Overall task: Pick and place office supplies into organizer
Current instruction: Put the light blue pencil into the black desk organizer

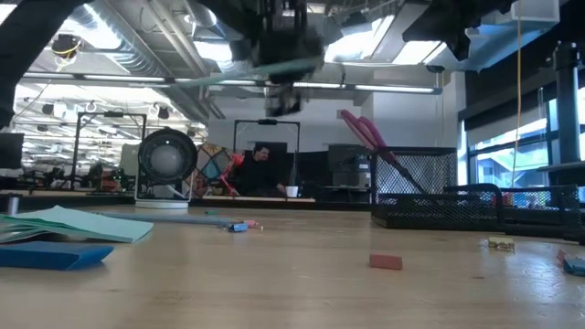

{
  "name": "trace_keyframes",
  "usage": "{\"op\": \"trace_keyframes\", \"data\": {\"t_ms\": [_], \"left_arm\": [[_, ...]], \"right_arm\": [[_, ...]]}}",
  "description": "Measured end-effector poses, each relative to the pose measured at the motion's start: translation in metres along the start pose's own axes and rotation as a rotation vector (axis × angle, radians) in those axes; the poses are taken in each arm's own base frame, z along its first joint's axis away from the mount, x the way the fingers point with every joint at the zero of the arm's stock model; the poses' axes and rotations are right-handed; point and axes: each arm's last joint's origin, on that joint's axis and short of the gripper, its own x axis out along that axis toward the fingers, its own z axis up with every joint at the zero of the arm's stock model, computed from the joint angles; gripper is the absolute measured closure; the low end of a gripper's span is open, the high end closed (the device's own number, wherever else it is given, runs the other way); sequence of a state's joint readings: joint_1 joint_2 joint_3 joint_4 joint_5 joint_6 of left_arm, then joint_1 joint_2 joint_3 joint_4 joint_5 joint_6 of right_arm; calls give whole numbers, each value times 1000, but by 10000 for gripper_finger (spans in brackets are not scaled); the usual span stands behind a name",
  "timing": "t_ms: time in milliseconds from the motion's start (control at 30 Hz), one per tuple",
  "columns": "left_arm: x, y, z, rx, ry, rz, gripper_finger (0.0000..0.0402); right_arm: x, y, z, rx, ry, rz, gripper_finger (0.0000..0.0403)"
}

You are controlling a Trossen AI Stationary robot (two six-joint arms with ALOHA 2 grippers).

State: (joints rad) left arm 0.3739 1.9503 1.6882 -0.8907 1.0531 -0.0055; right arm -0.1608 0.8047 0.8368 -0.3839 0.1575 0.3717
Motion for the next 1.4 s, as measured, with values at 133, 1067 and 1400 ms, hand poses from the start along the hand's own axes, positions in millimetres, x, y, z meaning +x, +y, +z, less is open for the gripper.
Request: {"op": "trace_keyframes", "data": {"t_ms": [133,1067,1400], "left_arm": [[-13,-23,25,276,-179,-34,387],[-60,-60,69,725,-647,100,386],[-55,-63,69,710,-645,82,386]], "right_arm": [[0,2,6,38,-58,23,375],[36,32,1,-30,-39,211,242],[39,35,7,-67,-120,226,155]]}}
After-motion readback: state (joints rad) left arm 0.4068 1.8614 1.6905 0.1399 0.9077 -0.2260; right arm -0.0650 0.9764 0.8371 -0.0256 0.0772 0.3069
